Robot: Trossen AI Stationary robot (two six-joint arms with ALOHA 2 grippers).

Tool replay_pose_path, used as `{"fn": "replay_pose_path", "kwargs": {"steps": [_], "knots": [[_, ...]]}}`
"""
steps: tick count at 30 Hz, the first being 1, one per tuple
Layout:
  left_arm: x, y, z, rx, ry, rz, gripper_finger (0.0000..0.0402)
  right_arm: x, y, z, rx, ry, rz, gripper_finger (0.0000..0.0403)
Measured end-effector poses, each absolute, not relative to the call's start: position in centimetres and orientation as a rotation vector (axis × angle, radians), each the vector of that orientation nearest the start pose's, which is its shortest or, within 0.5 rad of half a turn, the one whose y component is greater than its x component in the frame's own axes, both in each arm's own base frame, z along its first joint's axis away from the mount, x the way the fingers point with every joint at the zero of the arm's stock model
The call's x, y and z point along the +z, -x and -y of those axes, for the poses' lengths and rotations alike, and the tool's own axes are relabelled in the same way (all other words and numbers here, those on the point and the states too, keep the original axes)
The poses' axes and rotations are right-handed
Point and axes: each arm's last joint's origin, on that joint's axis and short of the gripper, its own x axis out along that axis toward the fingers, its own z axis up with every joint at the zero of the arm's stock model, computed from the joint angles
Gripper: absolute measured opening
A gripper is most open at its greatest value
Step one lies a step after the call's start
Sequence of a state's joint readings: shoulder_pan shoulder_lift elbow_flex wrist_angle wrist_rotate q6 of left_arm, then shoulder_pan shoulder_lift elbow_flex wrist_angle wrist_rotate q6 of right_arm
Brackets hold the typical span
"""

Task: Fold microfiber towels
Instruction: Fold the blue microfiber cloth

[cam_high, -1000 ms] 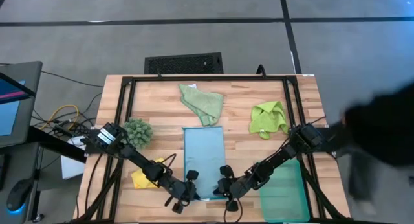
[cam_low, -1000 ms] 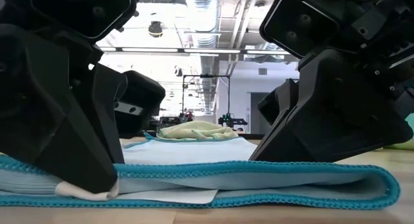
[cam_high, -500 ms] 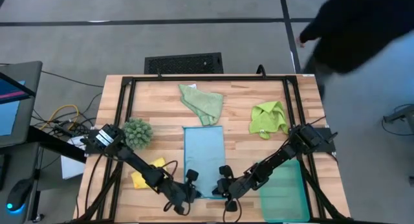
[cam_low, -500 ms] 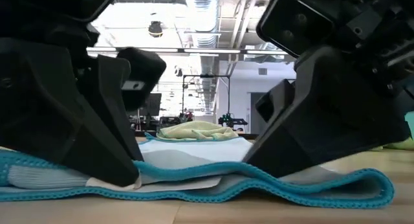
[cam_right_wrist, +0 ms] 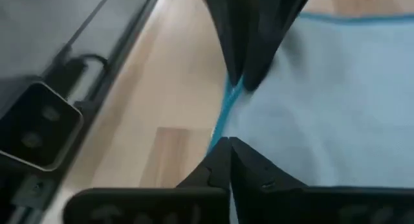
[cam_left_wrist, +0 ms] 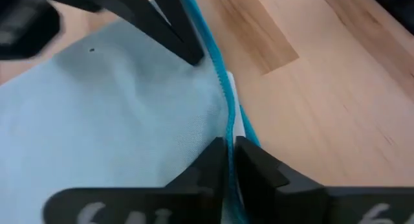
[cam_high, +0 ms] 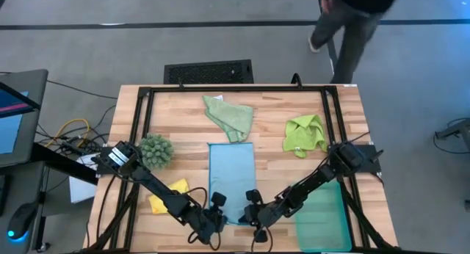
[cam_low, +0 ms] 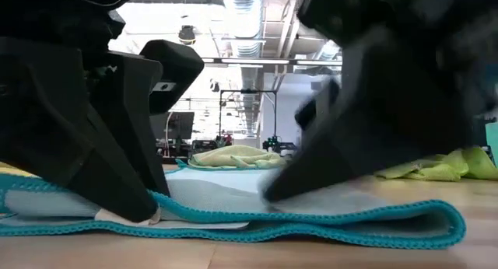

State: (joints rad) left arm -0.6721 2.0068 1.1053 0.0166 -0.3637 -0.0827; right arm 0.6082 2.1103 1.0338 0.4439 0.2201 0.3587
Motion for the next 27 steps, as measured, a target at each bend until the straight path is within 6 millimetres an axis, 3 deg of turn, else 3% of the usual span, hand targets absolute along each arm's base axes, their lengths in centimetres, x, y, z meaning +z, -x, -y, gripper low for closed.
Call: {"fn": "replay_pose_path", "kwargs": {"steps": [7,11,14,19,27], "knots": [[12.4,-31.0,23.7,-0.293,-0.316,-0.812,0.0135,8.2,-33.3,-22.3,0.261,-0.082,-0.669,0.0018],[15.1,-31.2,24.1,-0.326,-0.274,-0.897,0.0173,8.3,-33.3,-22.2,0.259,-0.082,-0.672,0.0010],[16.8,-31.4,24.3,-0.302,-0.282,-0.932,0.0179,8.3,-33.4,-22.1,0.258,-0.084,-0.676,0.0005],[17.4,-32.2,24.2,-0.260,-0.381,-0.820,0.0147,8.2,-33.4,-22.1,0.255,-0.082,-0.680,0.0018],[14.8,-31.6,23.2,-0.205,-0.344,-0.769,0.0013,8.2,-33.3,-22.1,0.253,-0.080,-0.682,0.0012]]}}
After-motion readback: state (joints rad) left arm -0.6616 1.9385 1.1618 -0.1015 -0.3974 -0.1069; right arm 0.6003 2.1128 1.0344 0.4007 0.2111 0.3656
